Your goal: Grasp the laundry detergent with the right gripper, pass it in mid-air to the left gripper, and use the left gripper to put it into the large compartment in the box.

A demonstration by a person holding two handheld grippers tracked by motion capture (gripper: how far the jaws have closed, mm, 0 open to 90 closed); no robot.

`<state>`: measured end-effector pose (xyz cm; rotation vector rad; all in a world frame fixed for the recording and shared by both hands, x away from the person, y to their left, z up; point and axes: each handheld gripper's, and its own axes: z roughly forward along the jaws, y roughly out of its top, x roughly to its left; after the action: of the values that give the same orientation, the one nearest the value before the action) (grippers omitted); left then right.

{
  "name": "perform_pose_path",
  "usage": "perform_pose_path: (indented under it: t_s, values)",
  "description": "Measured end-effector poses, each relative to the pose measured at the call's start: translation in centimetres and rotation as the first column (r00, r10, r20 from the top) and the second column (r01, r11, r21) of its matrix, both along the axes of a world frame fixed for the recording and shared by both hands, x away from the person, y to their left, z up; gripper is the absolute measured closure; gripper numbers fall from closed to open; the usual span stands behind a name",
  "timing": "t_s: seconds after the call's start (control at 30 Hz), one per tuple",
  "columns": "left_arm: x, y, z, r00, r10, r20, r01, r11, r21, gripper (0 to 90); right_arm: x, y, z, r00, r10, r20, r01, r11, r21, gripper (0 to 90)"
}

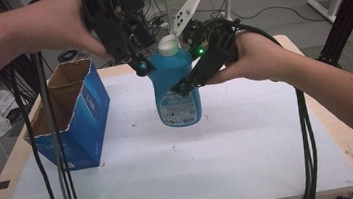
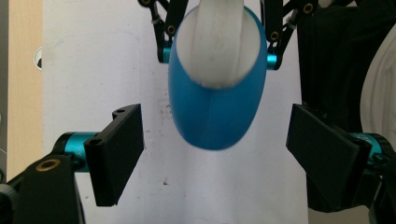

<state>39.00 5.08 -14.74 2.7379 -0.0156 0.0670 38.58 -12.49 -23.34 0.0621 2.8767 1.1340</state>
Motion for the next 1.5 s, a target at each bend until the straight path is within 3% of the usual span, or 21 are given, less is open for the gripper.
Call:
perform_pose_path:
  t_s: [0.17,0.27,0.83,1.27,1.5]
  values:
    - [0.3,-0.8,-0.4,0.9998,-0.015,-0.01,0.015,0.9997,0.017,19.3,0.0,0.3,0.1,0.9999,0.01,0.001,-0.01,1.0,0.004,47.8]
    - [0.4,-1.1,-0.5,0.9998,-0.009,-0.016,0.009,0.9999,0.005,19.3,0.1,0.4,0.1,0.9999,0.012,-0.002,-0.012,1.0,0.007,47.8]
    - [0.6,-1.2,-0.6,0.9992,-0.023,-0.033,0.023,0.9997,0.004,19.3,0.3,1.0,0.3,0.9997,0.022,-0.007,-0.022,1.0,-0.005,47.8]
    - [0.8,-1.4,-0.8,0.9979,0.005,-0.065,-0.007,0.9998,-0.018,19.3,0.3,0.9,0.4,0.9998,0.021,0.003,-0.021,1.0,0.003,47.7]
    - [0.8,-1.8,-0.9,0.9969,0.003,-0.078,-0.003,1.0,0.001,19.4,0.3,0.9,0.5,0.9998,0.019,-0.004,-0.019,1.0,-0.001,47.7]
